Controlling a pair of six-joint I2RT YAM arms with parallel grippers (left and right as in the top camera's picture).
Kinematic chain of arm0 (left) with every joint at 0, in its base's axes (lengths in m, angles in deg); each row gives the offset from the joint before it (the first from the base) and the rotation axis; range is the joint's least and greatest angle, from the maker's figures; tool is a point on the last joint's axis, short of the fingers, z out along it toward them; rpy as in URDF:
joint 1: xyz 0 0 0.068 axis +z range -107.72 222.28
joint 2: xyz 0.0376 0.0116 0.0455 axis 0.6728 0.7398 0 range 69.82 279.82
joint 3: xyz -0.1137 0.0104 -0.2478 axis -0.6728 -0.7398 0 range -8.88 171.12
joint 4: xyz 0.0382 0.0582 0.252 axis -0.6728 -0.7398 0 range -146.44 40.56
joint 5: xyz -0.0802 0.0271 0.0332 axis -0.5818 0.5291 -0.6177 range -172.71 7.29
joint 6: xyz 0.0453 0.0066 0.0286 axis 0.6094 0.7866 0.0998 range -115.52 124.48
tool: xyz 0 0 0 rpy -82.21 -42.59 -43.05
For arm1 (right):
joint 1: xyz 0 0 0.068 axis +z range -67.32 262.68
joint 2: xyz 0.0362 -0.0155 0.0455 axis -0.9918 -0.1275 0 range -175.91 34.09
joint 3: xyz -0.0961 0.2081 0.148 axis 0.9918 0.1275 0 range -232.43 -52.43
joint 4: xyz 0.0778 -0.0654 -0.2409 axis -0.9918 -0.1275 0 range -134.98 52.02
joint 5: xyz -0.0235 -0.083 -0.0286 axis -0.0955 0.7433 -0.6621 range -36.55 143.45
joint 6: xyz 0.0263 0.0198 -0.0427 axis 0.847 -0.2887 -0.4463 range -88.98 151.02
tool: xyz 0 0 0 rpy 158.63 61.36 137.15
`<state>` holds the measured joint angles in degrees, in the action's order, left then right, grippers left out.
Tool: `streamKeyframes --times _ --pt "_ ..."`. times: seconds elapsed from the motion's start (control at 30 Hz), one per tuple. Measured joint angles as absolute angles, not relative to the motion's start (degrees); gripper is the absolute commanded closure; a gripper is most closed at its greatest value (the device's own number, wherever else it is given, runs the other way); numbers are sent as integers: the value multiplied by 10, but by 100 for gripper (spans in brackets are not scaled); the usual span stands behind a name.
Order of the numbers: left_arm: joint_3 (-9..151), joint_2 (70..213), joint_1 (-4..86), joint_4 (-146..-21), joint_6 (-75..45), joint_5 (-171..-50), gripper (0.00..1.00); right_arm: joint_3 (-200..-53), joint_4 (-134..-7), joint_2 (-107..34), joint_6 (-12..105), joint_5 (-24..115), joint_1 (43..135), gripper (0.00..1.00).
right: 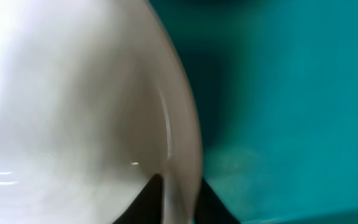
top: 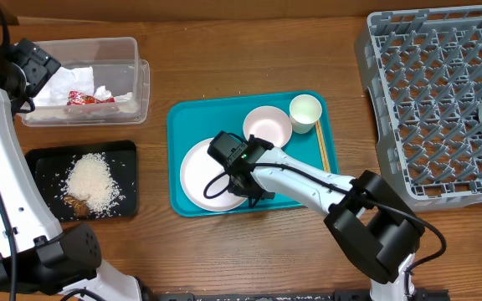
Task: Sort waste into correct bins and load items into the dishwasher
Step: 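Reach the right gripper to the white plate rim and grasp it, then lift the white plate right and stand it upright in the rack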
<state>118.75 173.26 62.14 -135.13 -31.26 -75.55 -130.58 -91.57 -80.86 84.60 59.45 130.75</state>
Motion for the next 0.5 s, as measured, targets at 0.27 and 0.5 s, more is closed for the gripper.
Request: streamKeyframes --times 0.27,0.5 --pt "1187 1733 621 -1351 -313 -756 0 -1381 -1021 -807 840 592 1303 96" --pt "1187 1733 621 -1351 -313 -756 0 -1461 -1122 -774 765 568 1303 96"
